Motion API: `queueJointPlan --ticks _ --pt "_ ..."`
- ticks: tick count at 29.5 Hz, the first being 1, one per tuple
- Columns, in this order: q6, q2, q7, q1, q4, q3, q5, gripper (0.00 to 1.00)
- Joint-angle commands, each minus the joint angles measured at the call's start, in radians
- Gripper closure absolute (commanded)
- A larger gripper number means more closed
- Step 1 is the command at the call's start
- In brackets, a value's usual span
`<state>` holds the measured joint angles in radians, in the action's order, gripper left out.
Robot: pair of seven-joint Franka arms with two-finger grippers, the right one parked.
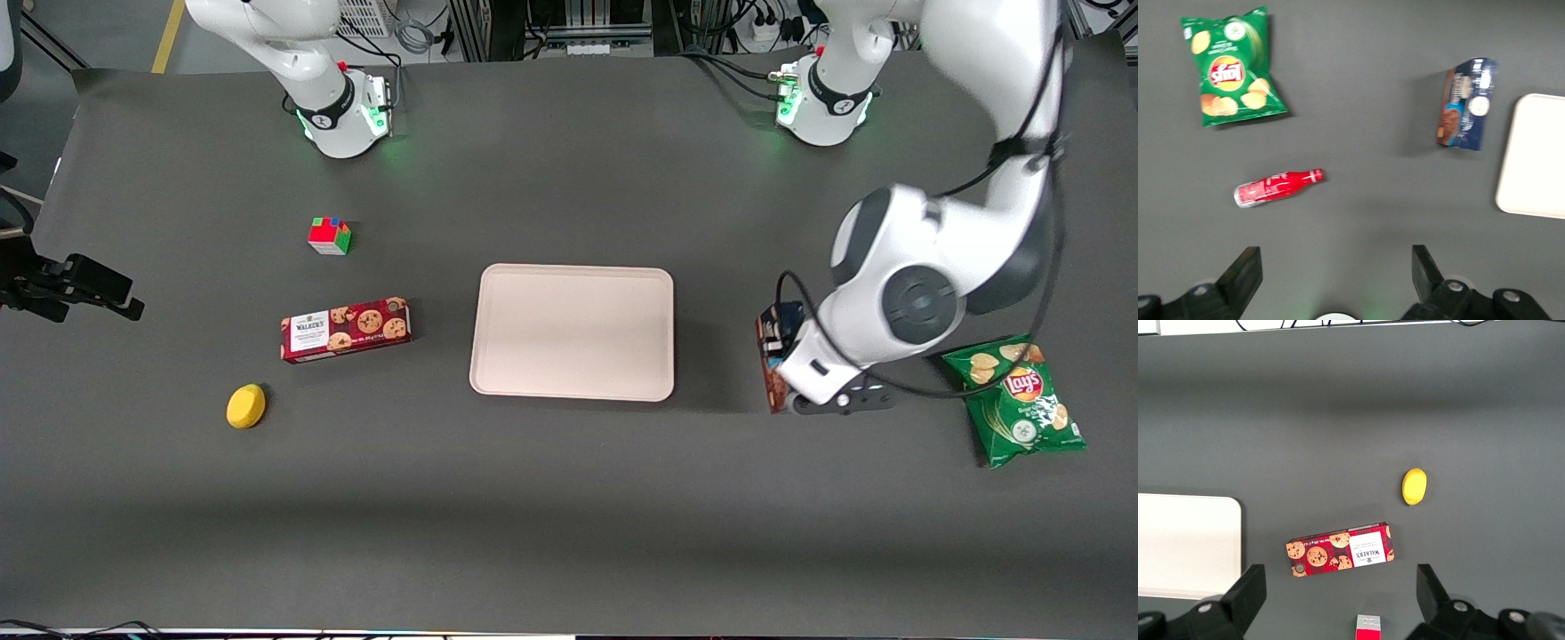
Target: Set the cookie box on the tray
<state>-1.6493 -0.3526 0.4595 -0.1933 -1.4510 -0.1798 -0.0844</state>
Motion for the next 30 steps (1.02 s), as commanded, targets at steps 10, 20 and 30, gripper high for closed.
queueJointPlan --ticks 10,20,30 --pt "-0.07 -0.042 0.281 -0.015 0.008 -0.247 0.02 1.0" --pt "-0.349 -0.221 0.281 -0.034 -0.104 -0.273 0.162 1.0" --pt "-0.458 -0.253 0.28 -0.032 -0.203 -0.273 0.19 0.91"
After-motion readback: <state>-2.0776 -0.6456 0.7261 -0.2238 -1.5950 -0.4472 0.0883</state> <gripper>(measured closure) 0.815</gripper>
